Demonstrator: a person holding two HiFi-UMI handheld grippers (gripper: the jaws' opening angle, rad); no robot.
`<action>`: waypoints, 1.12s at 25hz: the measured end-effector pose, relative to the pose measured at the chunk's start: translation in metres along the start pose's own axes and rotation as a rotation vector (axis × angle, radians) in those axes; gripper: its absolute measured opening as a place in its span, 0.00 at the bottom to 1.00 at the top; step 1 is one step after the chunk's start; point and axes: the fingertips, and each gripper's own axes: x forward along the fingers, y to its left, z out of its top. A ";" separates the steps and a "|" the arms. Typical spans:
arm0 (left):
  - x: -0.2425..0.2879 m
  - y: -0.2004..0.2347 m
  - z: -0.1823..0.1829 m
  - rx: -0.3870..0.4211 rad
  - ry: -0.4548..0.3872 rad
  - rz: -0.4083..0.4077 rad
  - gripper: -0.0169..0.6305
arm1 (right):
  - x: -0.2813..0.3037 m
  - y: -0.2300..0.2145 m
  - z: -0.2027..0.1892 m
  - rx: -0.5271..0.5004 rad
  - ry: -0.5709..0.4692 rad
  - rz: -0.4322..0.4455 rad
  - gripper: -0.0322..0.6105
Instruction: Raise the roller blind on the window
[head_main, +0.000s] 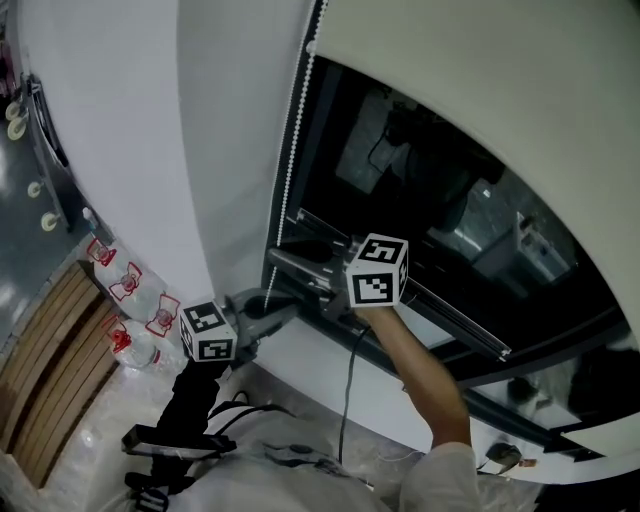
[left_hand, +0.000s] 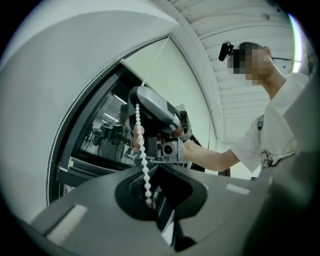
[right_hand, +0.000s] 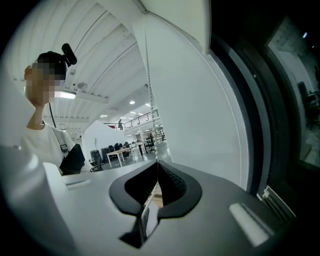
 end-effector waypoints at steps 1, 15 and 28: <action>0.000 0.000 0.000 0.002 0.000 0.000 0.02 | -0.001 0.001 0.001 -0.005 -0.011 0.000 0.06; 0.004 -0.002 0.006 0.024 0.002 -0.012 0.02 | -0.015 0.032 0.190 -0.325 -0.263 0.030 0.33; 0.001 0.000 0.005 0.025 -0.003 -0.005 0.02 | -0.029 0.049 0.280 -0.411 -0.268 0.030 0.08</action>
